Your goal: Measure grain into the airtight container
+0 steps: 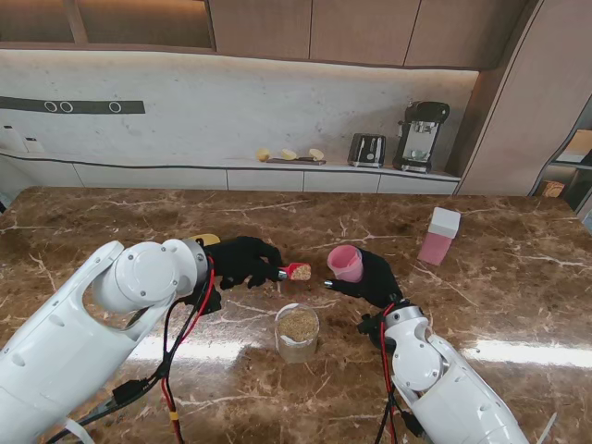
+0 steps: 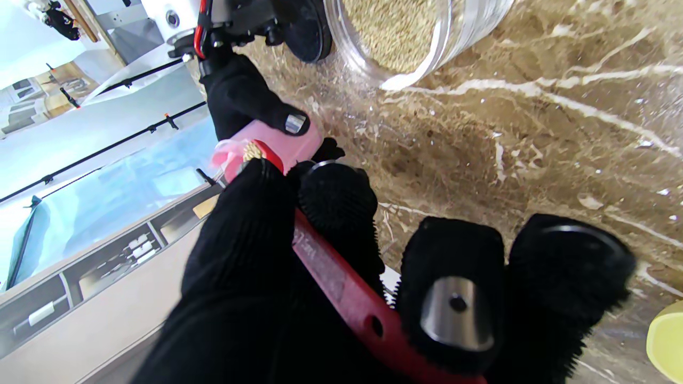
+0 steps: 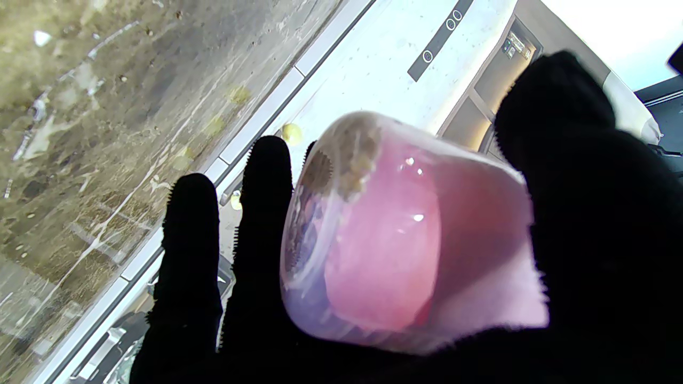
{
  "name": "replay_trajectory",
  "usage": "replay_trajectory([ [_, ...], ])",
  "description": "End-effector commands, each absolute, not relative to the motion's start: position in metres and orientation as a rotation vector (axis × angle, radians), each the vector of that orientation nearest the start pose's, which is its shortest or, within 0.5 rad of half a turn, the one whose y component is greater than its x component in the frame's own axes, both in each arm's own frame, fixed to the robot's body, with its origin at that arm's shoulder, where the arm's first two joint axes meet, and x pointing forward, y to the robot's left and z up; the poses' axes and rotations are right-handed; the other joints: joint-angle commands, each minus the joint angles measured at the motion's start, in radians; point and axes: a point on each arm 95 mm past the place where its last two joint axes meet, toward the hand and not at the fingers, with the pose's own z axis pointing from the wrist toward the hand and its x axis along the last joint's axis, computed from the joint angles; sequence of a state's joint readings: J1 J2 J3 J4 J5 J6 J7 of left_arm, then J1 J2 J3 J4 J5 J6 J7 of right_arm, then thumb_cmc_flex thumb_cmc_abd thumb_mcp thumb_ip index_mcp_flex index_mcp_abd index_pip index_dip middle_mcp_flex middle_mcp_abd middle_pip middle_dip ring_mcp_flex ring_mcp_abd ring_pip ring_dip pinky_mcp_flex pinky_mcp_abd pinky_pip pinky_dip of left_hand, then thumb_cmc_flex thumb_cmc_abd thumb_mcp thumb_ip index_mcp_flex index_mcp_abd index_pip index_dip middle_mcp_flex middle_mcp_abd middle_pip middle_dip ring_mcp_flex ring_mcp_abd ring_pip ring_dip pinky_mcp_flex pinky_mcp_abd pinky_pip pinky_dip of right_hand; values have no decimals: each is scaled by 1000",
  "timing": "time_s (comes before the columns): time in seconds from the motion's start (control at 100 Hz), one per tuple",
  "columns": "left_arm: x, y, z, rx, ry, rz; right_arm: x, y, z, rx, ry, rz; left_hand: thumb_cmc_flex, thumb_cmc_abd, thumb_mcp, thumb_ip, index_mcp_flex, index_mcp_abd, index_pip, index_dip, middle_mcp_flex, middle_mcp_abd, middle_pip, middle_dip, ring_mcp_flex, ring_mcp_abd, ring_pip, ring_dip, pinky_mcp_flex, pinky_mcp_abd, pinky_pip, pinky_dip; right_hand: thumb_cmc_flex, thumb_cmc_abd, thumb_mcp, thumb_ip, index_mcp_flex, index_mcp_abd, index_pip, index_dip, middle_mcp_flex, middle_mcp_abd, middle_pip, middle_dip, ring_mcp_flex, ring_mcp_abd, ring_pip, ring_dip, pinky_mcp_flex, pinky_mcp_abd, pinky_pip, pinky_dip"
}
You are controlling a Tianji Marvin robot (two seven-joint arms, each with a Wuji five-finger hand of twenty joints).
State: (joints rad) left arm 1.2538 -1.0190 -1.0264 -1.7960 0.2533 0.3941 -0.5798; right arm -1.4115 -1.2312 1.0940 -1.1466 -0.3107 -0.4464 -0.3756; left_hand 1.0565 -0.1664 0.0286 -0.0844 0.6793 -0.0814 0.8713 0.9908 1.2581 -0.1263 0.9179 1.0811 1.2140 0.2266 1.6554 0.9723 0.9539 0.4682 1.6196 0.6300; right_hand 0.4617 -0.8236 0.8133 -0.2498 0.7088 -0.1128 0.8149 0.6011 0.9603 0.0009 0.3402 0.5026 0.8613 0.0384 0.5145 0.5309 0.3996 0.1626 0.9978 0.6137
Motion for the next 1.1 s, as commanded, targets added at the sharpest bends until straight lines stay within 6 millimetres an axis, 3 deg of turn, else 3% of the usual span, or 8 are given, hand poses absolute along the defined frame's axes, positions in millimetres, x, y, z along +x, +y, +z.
replay_trajectory([
  [0.0, 427, -77, -228, -1994, 1756, -1605, 420, 11, -394, -2005, -980, -2572, 64, 39, 9, 34, 3, -68, 5, 25, 27, -20, 37, 15, 51, -9, 107, 10, 13, 20, 92, 20, 80, 201, 191, -26, 96, -146, 65, 10, 4, -16, 3, 6, 14, -10, 7, 2, -10, -1, -11, -3],
  [0.4, 447, -87, -231, -2045, 1721, -1602, 418, 16, -390, -1956, -1004, -2582, 67, 40, 6, 34, 1, -67, 5, 25, 25, -21, 37, 14, 51, -7, 108, 12, 12, 21, 92, 21, 77, 201, 190, -26, 96, -145, 65, 10, 5, -16, 3, 6, 15, -11, 7, 2, -9, 1, -12, -3],
  [1.09, 462, -98, -233, -2059, 1710, -1610, 415, 28, -391, -1918, -1071, -2542, 70, 41, 1, 35, 2, -67, 5, 25, 27, -17, 38, 13, 51, -4, 107, 14, 13, 26, 93, 24, 77, 202, 190, -25, 96, -144, 65, 10, 6, -16, 2, 6, 14, -9, 6, 3, -9, 2, -14, -1],
])
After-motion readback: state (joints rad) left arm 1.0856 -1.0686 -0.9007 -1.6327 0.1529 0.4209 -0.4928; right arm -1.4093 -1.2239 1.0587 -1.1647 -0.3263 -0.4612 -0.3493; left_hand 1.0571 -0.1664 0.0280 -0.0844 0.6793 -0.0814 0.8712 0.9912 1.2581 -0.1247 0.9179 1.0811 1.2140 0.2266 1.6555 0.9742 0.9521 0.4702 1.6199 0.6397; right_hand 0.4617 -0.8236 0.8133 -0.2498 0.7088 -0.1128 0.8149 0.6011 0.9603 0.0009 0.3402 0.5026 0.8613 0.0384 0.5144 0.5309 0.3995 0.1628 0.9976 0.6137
